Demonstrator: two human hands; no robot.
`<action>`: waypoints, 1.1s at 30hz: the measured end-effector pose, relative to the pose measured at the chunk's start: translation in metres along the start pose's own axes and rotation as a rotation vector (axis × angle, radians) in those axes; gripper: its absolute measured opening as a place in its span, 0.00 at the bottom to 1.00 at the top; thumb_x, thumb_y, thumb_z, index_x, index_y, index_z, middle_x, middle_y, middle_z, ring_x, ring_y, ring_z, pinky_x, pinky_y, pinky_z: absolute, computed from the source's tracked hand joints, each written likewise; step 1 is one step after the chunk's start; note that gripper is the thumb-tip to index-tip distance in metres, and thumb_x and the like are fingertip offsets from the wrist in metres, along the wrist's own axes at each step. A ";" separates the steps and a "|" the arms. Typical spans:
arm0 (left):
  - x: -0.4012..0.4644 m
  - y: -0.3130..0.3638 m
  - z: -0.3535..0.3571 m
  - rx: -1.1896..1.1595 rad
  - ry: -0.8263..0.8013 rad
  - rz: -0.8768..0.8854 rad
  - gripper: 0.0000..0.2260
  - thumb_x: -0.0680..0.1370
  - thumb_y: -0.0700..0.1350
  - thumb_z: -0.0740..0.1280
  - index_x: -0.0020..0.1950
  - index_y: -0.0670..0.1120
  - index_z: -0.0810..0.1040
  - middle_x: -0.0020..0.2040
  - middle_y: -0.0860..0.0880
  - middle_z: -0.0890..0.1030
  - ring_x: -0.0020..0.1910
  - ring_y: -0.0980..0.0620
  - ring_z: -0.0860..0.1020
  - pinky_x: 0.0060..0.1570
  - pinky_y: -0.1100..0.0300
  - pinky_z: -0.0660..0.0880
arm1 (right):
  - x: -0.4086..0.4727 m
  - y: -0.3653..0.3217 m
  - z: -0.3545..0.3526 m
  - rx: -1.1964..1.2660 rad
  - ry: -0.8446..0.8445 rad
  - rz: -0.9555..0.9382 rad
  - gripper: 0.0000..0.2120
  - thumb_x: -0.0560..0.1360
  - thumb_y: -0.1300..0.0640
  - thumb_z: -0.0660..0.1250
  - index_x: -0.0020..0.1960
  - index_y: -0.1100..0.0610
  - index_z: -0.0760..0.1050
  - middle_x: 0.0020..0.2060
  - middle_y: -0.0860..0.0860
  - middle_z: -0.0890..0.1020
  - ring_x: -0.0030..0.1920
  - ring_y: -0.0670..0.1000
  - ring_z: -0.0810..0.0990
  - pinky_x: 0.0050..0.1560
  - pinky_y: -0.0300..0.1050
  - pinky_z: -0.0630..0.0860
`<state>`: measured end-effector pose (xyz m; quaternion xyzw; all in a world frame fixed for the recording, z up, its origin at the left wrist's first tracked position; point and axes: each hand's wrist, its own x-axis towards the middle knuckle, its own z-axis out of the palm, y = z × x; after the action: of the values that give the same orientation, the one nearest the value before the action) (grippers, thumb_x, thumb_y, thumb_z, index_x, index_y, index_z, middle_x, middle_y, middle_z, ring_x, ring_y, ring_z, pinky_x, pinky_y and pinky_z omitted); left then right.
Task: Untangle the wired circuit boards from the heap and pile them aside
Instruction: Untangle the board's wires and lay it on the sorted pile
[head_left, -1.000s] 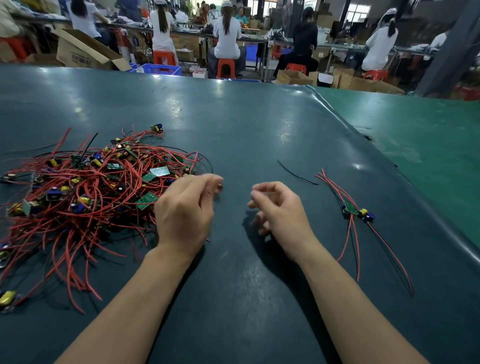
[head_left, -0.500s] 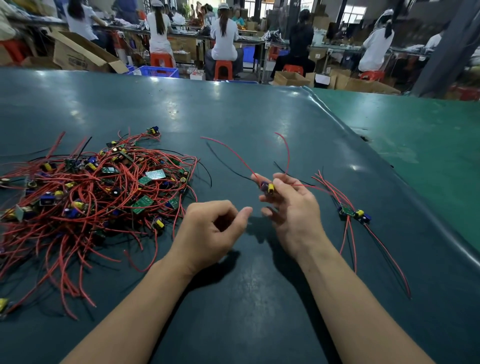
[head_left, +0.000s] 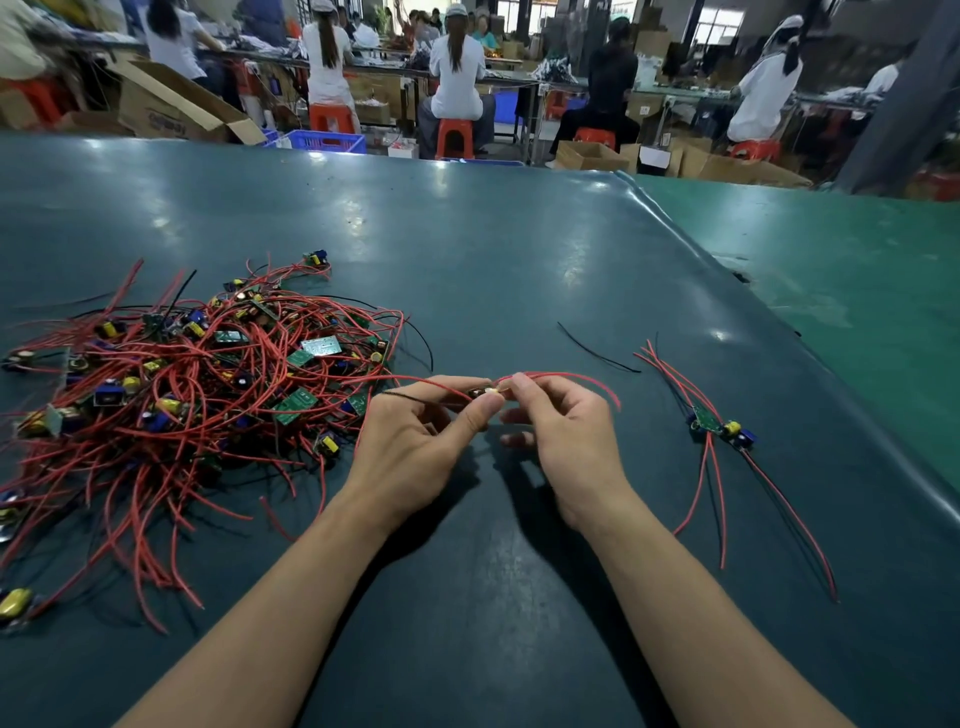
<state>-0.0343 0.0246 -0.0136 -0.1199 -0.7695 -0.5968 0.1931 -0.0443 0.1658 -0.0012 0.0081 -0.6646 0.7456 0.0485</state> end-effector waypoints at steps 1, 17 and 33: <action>0.000 0.000 0.000 -0.024 -0.006 -0.002 0.07 0.73 0.50 0.73 0.48 0.51 0.85 0.36 0.55 0.85 0.35 0.51 0.83 0.36 0.57 0.79 | 0.000 0.000 -0.001 0.011 -0.011 0.013 0.06 0.79 0.60 0.66 0.45 0.58 0.81 0.39 0.52 0.83 0.36 0.48 0.80 0.30 0.39 0.77; 0.000 0.006 -0.001 -0.088 -0.073 -0.090 0.06 0.76 0.44 0.72 0.42 0.44 0.85 0.30 0.51 0.82 0.25 0.60 0.74 0.30 0.67 0.68 | 0.011 -0.005 -0.012 0.393 0.069 0.155 0.12 0.78 0.54 0.68 0.41 0.58 0.85 0.28 0.47 0.68 0.24 0.44 0.62 0.22 0.35 0.59; -0.001 0.007 -0.005 -0.085 -0.106 -0.108 0.06 0.76 0.45 0.72 0.40 0.46 0.84 0.30 0.49 0.82 0.26 0.57 0.72 0.30 0.64 0.68 | 0.020 0.001 -0.026 0.104 0.389 -0.046 0.06 0.78 0.59 0.69 0.42 0.54 0.81 0.25 0.45 0.77 0.24 0.43 0.71 0.24 0.37 0.68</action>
<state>-0.0297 0.0218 -0.0073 -0.1176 -0.7581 -0.6312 0.1142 -0.0634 0.1927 -0.0037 -0.1185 -0.6028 0.7653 0.1923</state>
